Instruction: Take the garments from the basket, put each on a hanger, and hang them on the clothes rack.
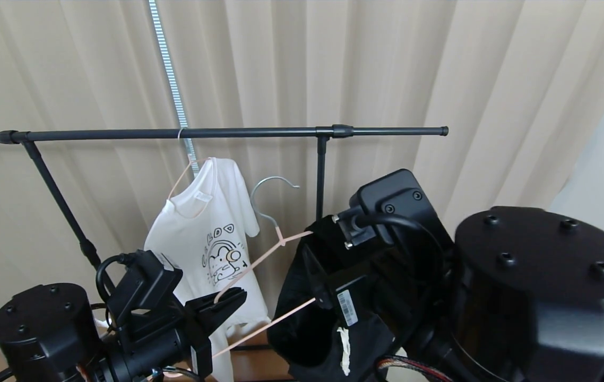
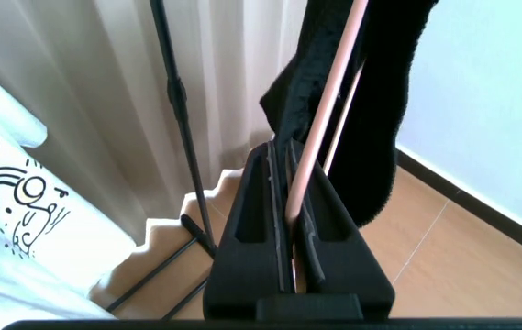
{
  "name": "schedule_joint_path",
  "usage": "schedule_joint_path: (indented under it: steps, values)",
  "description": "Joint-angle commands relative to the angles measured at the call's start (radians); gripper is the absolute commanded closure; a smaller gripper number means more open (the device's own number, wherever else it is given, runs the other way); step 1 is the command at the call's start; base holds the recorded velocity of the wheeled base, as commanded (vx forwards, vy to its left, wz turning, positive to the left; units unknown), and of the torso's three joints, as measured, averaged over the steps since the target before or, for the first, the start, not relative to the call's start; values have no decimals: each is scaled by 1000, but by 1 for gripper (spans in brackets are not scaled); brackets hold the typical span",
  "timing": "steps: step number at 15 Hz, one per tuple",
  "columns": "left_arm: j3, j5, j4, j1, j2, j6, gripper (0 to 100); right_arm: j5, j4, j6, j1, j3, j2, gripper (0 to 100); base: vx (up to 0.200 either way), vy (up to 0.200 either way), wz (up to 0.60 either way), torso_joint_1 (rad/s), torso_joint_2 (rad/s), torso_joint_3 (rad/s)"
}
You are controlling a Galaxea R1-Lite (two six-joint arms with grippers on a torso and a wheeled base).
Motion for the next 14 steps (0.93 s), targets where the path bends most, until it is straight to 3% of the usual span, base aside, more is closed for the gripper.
schedule_joint_path:
  steps: [1, 2, 3, 6, 7, 9, 10, 11, 14]
  values:
    - [17, -3, -20, 0, 26, 0, 100, 74, 1, -43, 0, 54, -103, 0, 0, 0, 0, 0, 0, 0]
    - [24, -6, -39, 0, 38, 0, 100, 123, 3, -67, -9, 83, -143, 0, 0, 0, 0, 0, 0, 0]
    - [29, -7, -71, 1, 61, 2, 100, 222, 21, -100, -50, 110, -200, 0, 0, 0, 0, 0, 0, 0]
    - [74, -50, -157, 24, 99, 11, 100, 500, 322, -121, -149, 69, -329, 0, 0, 0, 0, 0, 0, 0]
    - [93, -75, -157, 33, 103, 20, 100, 620, 506, -175, -228, -17, -342, 0, 0, 0, 0, 0, 0, 0]
    - [106, -102, -157, 40, 110, 48, 100, 824, 745, -236, -334, -169, -329, 0, 0, 0, 0, 0, 0, 0]
    - [106, -107, -157, 43, 110, 56, 100, 870, 804, -262, -365, -216, -315, 0, 0, 0, 0, 0, 0, 0]
    - [106, -124, -157, 41, 107, 71, 100, 969, 962, -341, -432, -335, -266, 0, 0, 0, 0, 0, 0, 0]
    - [106, -133, -157, 32, 101, 76, 100, 1112, 1287, -456, -488, -555, -100, 0, 0, 0, 0, 0, 0, 0]
